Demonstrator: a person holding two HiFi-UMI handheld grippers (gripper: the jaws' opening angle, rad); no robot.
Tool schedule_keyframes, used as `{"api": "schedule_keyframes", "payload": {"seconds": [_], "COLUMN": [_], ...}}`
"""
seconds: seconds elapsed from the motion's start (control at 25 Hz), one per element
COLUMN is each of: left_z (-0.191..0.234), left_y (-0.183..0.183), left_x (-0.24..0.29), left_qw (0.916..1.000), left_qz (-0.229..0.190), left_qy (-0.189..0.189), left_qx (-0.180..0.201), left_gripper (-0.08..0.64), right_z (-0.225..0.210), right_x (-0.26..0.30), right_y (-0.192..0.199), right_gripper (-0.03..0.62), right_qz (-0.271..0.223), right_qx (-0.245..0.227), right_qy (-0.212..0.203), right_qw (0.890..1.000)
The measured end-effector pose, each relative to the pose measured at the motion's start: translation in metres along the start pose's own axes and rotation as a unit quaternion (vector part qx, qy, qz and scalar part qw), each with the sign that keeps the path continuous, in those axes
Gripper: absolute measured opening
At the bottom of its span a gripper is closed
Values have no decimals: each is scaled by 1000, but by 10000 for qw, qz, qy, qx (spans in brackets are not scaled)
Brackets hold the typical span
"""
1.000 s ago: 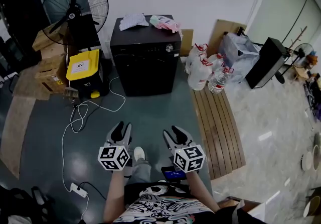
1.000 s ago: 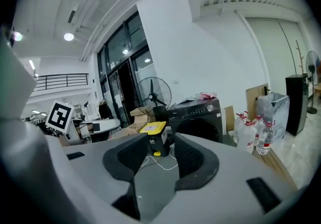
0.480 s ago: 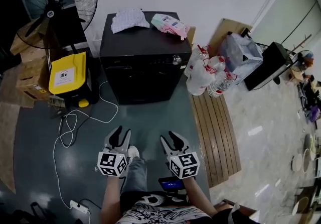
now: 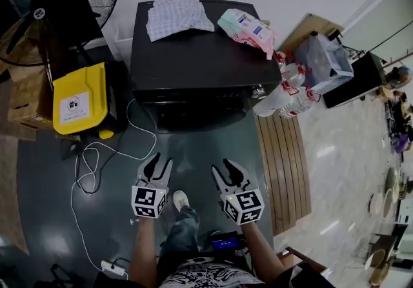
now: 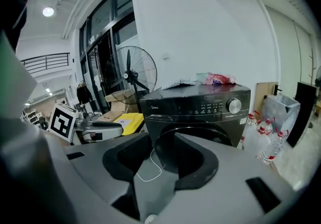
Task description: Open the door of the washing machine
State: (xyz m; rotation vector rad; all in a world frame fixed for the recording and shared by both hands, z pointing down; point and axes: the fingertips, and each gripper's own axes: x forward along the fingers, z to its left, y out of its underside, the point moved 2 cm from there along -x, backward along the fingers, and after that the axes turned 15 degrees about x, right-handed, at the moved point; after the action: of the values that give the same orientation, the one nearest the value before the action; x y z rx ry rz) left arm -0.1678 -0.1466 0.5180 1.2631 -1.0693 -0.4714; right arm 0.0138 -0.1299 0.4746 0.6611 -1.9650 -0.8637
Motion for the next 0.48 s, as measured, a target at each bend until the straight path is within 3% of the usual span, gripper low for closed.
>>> {"api": "schedule_keyframes", "payload": {"seconds": [0.48], "left_z": [49], "left_y": [61], "left_x": [86], "left_qw": [9983], "left_qz": [469], "left_qy": [333], "left_qx": [15], "left_gripper": [161], "right_z": [-22], "right_x": [66], "right_y": [11], "right_gripper": [167], "right_qz": [379], "right_qx": [84], "right_qy": [-77], "right_qw": [9992]}}
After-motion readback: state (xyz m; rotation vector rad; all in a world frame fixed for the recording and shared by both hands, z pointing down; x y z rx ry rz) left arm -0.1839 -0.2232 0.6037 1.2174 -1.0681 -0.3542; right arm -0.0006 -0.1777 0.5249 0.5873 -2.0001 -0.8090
